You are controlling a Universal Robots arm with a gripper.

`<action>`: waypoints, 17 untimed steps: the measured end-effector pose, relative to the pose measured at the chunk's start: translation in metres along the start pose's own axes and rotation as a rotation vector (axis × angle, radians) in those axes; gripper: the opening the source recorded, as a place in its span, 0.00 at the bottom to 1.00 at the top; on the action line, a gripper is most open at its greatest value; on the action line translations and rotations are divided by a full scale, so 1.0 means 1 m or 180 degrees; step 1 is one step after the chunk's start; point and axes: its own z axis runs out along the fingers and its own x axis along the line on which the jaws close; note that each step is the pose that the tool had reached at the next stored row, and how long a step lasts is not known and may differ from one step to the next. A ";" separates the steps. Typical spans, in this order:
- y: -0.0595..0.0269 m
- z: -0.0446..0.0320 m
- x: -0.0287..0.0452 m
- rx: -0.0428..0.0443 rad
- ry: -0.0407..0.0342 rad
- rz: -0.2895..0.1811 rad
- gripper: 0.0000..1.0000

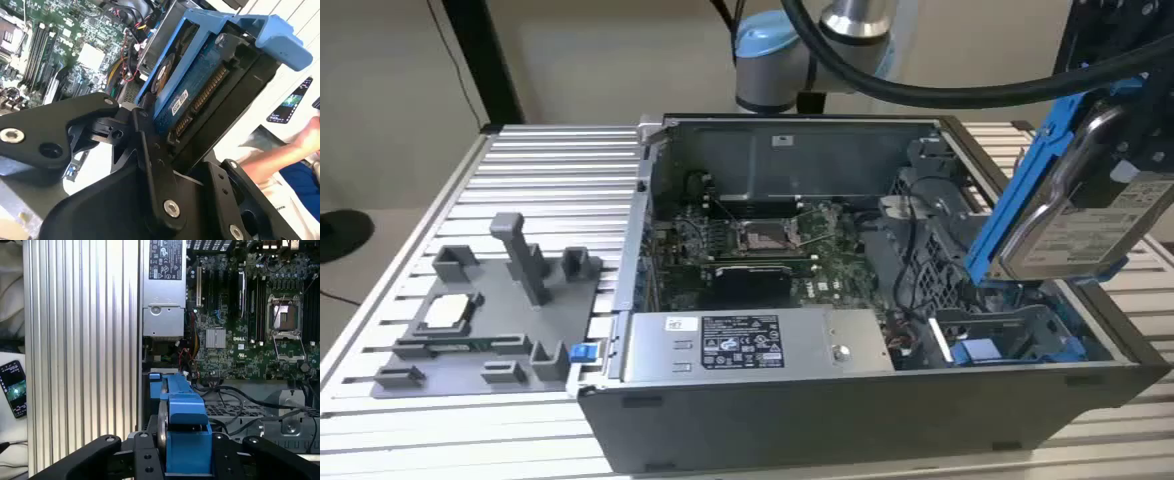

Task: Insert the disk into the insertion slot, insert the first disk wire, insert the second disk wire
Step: 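Insert the disk into the insertion slot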

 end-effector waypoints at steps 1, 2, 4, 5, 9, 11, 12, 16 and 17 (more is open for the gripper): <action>0.0000 0.0000 0.0000 0.0000 0.0000 0.0000 0.00; 0.0000 0.0000 -0.0001 0.0000 0.0000 0.0000 0.00; 0.0000 0.0000 -0.0001 0.0000 0.0000 0.0000 0.00; 0.0000 0.0000 -0.0001 0.0000 0.0000 0.0000 0.00; 0.0000 0.0000 -0.0002 0.0000 0.0000 0.0000 0.00; 0.0000 0.0000 -0.0002 0.0000 0.0000 0.0000 0.00; 0.0000 0.0003 -0.0002 0.0000 -0.0001 0.0000 0.00; -0.0005 0.0048 -0.0002 0.0000 -0.0002 0.0000 0.00; -0.0008 0.0066 -0.0002 0.0000 -0.0002 0.0000 0.00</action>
